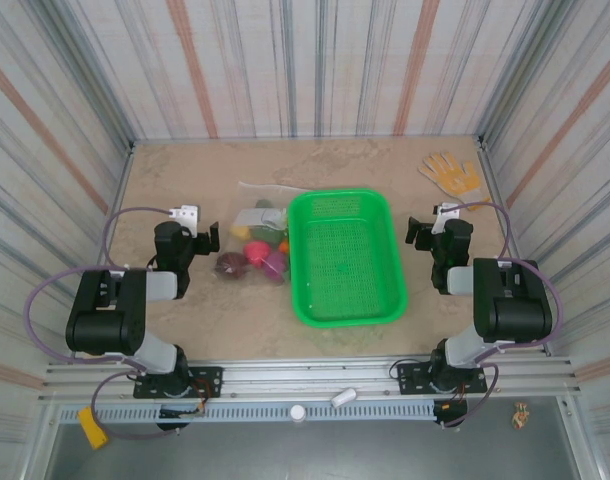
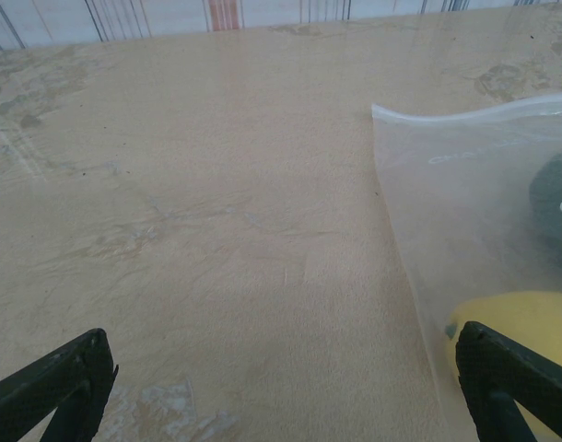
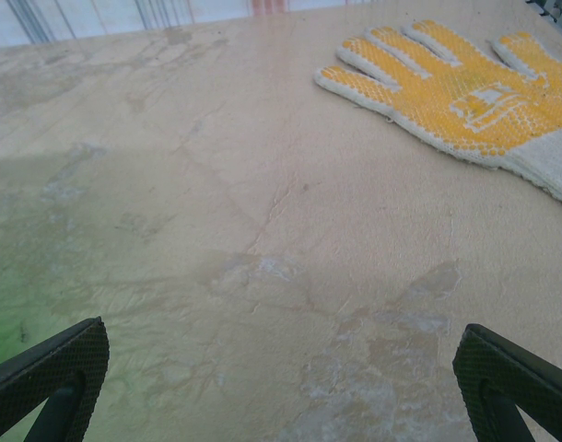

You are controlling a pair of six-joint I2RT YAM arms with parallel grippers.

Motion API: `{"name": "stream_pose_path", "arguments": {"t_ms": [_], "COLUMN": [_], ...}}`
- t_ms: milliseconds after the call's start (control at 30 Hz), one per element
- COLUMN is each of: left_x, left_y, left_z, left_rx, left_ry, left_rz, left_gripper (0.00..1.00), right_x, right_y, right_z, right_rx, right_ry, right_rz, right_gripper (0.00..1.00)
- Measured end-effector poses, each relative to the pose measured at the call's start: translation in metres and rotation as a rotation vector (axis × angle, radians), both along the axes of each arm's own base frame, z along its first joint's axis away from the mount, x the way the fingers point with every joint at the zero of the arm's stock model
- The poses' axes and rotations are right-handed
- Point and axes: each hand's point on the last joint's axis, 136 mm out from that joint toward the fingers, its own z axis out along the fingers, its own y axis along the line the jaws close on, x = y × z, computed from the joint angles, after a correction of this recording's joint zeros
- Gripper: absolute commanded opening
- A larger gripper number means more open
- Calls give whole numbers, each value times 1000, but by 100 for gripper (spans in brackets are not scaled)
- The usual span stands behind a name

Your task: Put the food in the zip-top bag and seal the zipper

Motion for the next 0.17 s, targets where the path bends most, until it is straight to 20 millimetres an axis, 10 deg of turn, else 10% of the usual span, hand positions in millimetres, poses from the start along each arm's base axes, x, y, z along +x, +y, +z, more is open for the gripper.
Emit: {"name": "stream_pose_path", "arguments": {"t_ms": [167], "left_x": [0], "left_y": [0], "left_z": [0], "left_rx": [0], "left_ry": [3], "left_rz": [0], "left_gripper": [99], "right_x": [0], "right_y": [0], "right_z": [0], "right_rx": [0], "right_ry": [0], "right_rz": [0], "right_gripper": [99]}}
